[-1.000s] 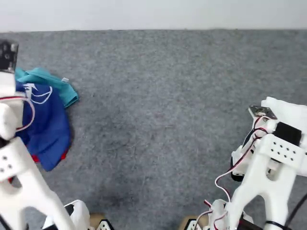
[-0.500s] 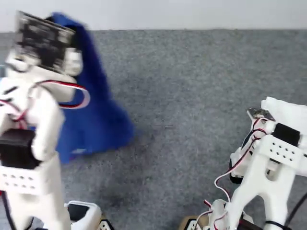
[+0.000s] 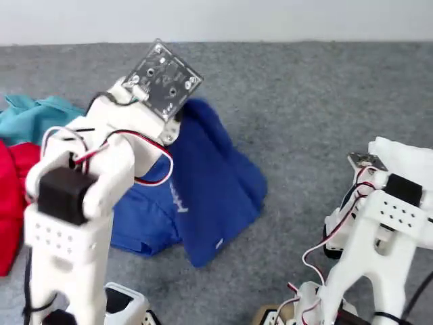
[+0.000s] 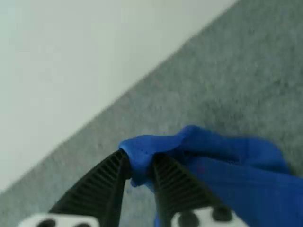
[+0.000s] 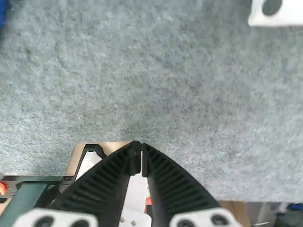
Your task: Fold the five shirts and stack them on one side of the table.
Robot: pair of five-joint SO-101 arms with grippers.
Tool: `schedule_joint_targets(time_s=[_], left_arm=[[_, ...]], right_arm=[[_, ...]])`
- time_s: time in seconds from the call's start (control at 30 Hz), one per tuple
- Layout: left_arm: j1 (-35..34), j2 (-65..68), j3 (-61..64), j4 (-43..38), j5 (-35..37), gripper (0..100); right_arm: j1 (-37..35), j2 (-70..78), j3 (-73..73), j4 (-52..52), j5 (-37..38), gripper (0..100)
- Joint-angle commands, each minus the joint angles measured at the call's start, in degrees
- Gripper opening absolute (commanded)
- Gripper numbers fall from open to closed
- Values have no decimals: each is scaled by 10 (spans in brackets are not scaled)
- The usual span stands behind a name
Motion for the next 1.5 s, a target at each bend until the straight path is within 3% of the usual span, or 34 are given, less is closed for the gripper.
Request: schedule_joint_targets(time_s=[0.0,0.2,0.4,0.6,0.77,1.0,1.2,1.47], left_arm=[[-65,16,73,40,-5,14],[-198,39,262,-31,-78,14],[-319,57,357,-127,-123,14],[-347,91,362,-136,-138,14],[-347,99,364,-136,-135,14],[-347,96,365,-133,-88,14],[-352,95,365,-132,-86,14],[-462,97,364,-132,-86,14]], right_arm=[[-65,-9,-5,-17,19,9],[-238,-8,-5,-97,62,9],[-343,11,-5,-172,66,9],[-410,128,-6,-241,66,9],[-412,219,-40,-304,65,9],[-412,363,-203,-239,33,108],[-433,444,-330,-135,13,33],[-516,459,-367,-25,6,25]])
